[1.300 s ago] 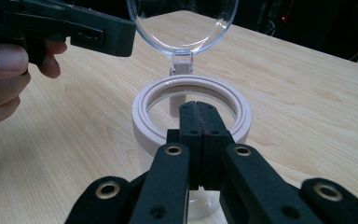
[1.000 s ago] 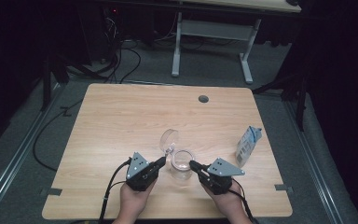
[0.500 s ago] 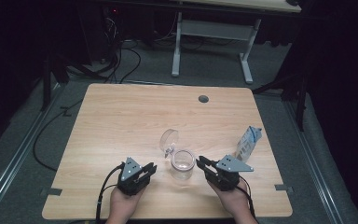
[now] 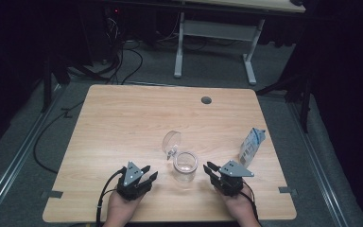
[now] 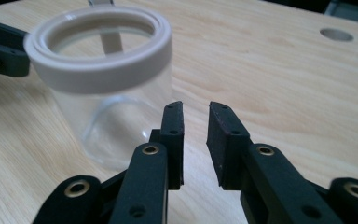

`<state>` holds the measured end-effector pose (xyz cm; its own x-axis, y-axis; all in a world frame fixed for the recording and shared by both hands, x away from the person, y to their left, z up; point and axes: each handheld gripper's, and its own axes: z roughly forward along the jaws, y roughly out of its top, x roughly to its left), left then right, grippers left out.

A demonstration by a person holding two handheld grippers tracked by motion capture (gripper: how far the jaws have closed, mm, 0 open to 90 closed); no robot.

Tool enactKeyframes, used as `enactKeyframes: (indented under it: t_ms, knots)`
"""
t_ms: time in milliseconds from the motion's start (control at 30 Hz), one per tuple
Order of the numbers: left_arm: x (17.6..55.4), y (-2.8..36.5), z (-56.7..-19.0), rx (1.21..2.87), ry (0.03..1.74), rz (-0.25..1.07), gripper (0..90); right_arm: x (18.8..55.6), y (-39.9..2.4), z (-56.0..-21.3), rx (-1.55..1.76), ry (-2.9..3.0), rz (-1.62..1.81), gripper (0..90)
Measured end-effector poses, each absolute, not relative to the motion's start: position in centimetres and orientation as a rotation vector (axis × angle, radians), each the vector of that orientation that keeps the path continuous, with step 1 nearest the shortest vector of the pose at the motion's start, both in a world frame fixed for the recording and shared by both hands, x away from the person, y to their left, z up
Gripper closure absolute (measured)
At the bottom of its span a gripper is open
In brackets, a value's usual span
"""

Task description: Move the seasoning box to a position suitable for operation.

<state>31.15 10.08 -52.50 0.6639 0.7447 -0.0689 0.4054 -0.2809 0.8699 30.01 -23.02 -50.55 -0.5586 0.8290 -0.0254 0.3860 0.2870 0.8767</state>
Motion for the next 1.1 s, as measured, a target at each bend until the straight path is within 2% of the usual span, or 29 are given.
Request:
enactKeyframes:
  t_ms: [467, 1100]
  knots:
    - [31.1, 10.3, -52.1, 1.868, 0.922, 0.409, 58.2, 28.6, -26.5, -51.9, 1.124, 2.053, 1.136, 71.8]
    - [31.1, 10.5, -52.1, 1.861, 0.923, 0.4, 57.1, 28.3, -30.9, -51.7, 1.228, 1.961, 1.114, 64.3]
